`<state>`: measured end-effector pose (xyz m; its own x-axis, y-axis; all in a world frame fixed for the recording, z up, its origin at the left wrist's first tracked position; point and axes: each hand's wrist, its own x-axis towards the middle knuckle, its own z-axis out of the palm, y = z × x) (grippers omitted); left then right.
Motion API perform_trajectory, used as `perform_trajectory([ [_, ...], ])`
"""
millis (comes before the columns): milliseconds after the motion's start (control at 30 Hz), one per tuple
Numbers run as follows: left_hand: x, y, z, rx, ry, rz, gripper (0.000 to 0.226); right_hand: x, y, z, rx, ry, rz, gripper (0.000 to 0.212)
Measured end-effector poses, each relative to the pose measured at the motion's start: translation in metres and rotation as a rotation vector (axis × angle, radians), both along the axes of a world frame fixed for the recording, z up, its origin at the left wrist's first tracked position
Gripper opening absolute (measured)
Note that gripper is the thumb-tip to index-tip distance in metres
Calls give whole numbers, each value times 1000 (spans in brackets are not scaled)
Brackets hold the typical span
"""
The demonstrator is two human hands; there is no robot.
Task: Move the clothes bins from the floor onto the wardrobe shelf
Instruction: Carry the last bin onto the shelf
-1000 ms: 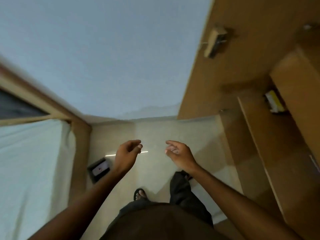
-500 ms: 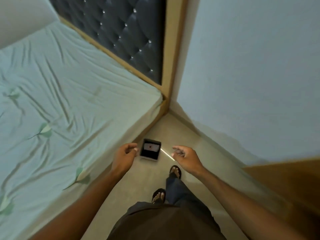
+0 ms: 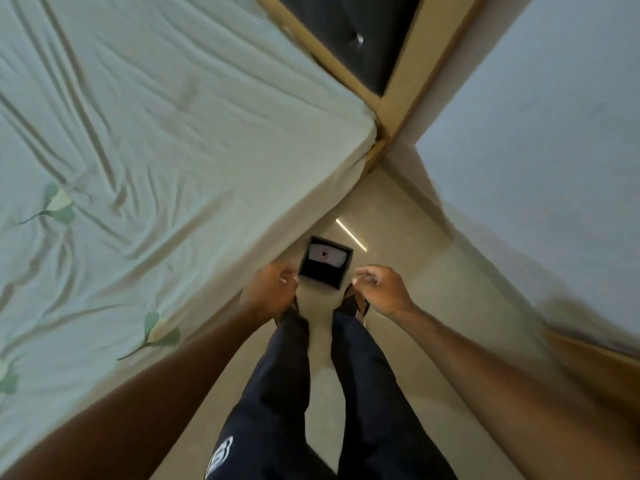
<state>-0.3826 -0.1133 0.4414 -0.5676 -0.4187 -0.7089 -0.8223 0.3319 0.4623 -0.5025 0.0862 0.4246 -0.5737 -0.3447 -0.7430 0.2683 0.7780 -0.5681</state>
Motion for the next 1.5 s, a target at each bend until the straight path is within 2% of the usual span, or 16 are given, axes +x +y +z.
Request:
perform_trajectory([
  [100,-19,-18,-86,9,-134,-261,34,-6,-3,-84,98,-57,-35,25],
  [200,-32,-30,-170,9,-202,-390,42,-4,0,-156,156,-64,-67,23],
  [267,-39,-34,-242,11,-228,-418,42,-1,3,-223,178,-72,-95,23],
  [367,-46,-35,-317,33,-237,-408,27,10,7,-301,195,-68,-70,18],
  [433,-49,-34,-371,78,-211,-399,31,17,6,-343,208,-76,-110,20],
  [500,-49,-35,-411,105,-205,-413,44,17,0,-368,224,-87,-103,27],
  [567,-51,-32,-453,111,-231,-462,46,18,-3,-404,226,-94,-51,36],
  [633,-58,-30,-479,107,-268,-519,34,18,-6,-433,232,-81,16,43],
  [700,-63,-30,-495,61,-290,-553,11,18,-9,-450,229,-79,31,43],
  [767,-63,-32,-502,11,-301,-580,25,19,-9,-454,217,-49,17,38],
  [900,-61,-31,-472,-4,-275,-578,4,26,0,-433,185,-10,-9,36],
  [967,-61,-24,-443,5,-264,-620,17,29,8,-406,180,-50,-17,42],
  [1033,-63,-15,-400,17,-280,-678,20,33,15,-367,184,-91,-13,48],
  [1300,-62,34,-145,-72,-270,-856,37,61,63,-134,197,-29,-148,40],
  [1333,-59,41,-106,-69,-243,-869,39,69,72,-95,189,-6,-179,39],
  [1500,-50,61,6,-44,-98,-945,53,100,107,16,159,107,-291,48],
])
